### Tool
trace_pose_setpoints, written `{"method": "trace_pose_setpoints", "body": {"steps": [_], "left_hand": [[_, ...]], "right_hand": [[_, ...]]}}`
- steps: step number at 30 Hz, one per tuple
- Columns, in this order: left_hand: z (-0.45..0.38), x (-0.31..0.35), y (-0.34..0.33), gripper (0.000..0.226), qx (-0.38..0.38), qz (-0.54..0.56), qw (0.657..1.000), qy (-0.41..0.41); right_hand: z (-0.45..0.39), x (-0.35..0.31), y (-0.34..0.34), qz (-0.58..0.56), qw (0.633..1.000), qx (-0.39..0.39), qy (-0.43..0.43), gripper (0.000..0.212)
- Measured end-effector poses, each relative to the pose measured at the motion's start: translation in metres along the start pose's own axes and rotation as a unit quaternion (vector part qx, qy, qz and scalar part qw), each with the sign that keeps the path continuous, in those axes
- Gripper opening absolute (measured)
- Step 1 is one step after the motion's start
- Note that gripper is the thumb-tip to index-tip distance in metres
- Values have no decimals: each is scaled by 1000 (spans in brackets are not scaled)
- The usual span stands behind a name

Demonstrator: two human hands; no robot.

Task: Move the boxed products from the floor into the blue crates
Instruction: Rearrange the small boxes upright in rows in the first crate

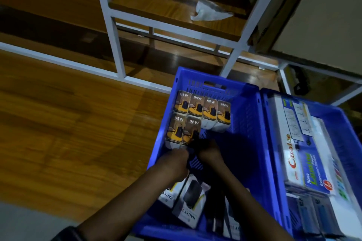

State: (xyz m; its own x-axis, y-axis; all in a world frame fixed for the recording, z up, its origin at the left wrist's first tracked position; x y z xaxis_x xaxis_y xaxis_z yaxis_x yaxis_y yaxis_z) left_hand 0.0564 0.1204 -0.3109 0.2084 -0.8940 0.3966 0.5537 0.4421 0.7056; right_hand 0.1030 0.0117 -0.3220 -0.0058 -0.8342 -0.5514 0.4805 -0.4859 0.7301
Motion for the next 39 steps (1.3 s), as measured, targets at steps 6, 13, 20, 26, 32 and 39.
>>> {"method": "trace_pose_setpoints", "body": {"steps": [6,13,20,26,32,39], "left_hand": [[9,4,-6,28,-26,-59,998,-3],[20,24,-12,34,-63,-34,994,-78],[16,15,-29,29,-180,-219,959,-1],[2,13,-29,36,-224,-320,920,32],[-1,4,-26,77,-190,-354,915,36],[5,2,-9,50,-212,-346,914,30]], "right_hand": [[-10,-5,11,21,1000,2,16,33],[25,14,69,-150,983,95,57,27],[72,35,82,-82,983,136,90,42],[67,23,80,-47,981,133,132,54],[67,28,73,-40,983,109,145,54],[61,22,60,-72,976,93,184,59]]}}
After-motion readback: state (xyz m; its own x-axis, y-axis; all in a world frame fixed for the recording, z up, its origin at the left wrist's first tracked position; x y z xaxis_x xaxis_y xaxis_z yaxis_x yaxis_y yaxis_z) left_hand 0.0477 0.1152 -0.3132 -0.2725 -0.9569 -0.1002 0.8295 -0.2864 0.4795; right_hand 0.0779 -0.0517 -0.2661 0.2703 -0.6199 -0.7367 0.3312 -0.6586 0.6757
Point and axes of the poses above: each hand's wrist, its own z-axis away from the middle knuckle, its own y-axis out of the back of the hand, x = y × z, the point moved 10 cm from there along -z, towards the middle knuckle, and after that the axes turned 11 degrees about y, right-handed, at the moved point
